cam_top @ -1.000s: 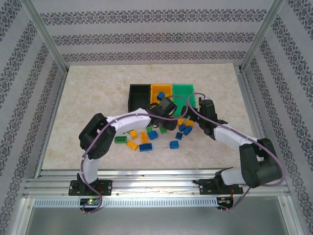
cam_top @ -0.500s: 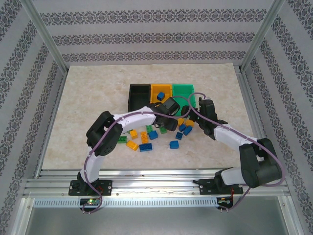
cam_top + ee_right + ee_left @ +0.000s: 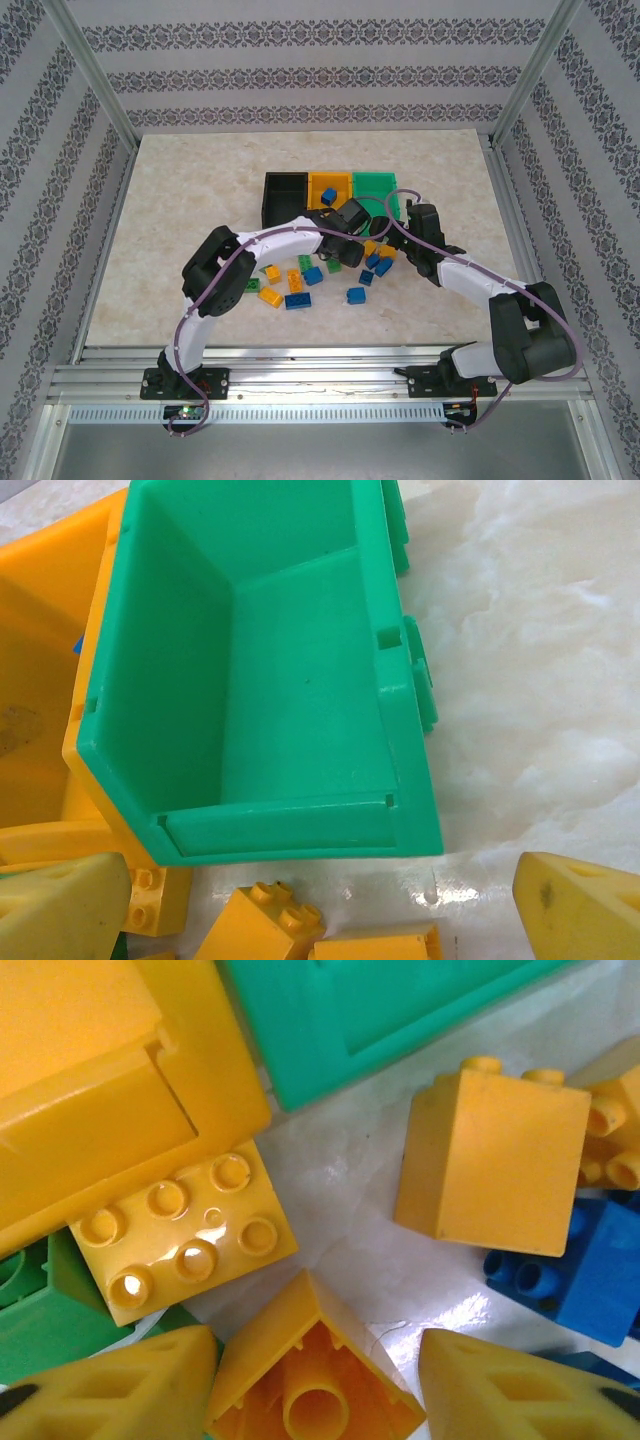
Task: Sort the legos into containers by color
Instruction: Pick up the lego from the center of the table, then place the lego in the container.
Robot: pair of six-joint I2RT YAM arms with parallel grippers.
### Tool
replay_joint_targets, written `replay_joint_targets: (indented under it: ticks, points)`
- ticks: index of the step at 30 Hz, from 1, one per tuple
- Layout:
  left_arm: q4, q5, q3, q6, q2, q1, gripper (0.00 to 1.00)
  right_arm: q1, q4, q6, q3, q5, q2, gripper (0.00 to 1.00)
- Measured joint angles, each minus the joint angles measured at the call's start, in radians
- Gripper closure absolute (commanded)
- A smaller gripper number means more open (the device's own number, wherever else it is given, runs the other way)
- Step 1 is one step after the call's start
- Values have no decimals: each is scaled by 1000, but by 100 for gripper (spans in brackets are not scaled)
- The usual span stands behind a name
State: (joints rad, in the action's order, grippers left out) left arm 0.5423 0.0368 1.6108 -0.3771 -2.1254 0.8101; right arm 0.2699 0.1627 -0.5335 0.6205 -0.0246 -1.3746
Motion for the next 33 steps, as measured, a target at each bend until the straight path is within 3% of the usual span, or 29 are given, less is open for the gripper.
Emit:
replay_joint_targets:
  ticks: [14,21,26,33]
  points:
    - [-4,21,-10,-5,21,0,56,0,0,0,-2,0,0,2]
    - [-10,6,-98,-3,207,-15,57,0,0,0,-2,0,0,2]
    - [-31,-28,-151,4,365,-100,58,1,0,0,-2,0,0,2]
    - [-91,-47,-243,3,452,-283,59,23,0,2,-2,13,0,2]
